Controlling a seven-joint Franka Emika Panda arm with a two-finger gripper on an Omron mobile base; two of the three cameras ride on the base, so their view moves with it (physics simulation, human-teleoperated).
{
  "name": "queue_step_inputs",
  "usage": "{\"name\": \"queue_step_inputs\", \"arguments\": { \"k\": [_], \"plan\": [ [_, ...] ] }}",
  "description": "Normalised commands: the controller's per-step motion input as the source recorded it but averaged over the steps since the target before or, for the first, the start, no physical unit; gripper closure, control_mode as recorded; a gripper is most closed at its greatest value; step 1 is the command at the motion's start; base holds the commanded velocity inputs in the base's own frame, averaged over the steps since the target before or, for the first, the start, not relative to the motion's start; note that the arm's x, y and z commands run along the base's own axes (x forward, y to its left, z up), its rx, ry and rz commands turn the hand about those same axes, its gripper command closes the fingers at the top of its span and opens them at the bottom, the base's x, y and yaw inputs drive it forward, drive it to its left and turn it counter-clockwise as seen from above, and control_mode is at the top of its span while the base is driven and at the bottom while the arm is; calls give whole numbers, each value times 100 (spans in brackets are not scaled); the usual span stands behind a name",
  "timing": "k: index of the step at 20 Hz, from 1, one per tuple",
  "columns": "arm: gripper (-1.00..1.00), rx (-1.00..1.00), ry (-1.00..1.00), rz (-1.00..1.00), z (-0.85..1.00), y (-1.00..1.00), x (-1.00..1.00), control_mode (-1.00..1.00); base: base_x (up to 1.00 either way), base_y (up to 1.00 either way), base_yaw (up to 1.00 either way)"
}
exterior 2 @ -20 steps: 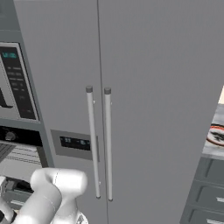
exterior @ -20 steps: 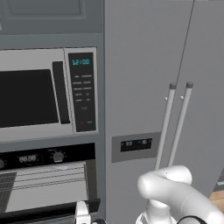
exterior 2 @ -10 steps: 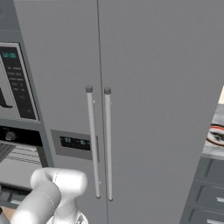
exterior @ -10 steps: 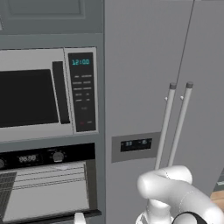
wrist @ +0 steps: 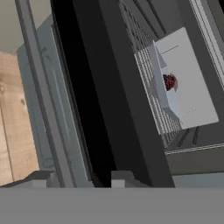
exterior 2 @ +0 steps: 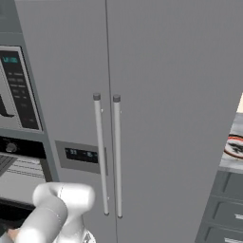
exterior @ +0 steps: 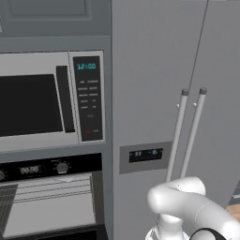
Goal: Take the baked cake out of the oven and place it on the plate for cooling. Then close the oven door.
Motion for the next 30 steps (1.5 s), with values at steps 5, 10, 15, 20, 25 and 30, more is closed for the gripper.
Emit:
{"name": "queue_step_inputs", "arguments": {
  "k": [5, 10, 15, 20, 25, 30],
  "plan": [
    [-100, 2, 2, 0, -7, 2, -38, -100, 0, 0, 0],
    [-100, 2, 1, 0, -3, 1, -29, -100, 0, 0, 0],
    [-100, 2, 0, -4, 38, 0, -7, -100, 0, 0, 0],
    [-100, 0, 2, -7, 20, 0, 2, -100, 0, 0, 0],
    [-100, 0, 1, -10, 1, -1, 35, -100, 0, 0, 0],
    [-100, 0, 0, -5, 13, -3, 37, -100, 0, 0, 0]
  ]
}}
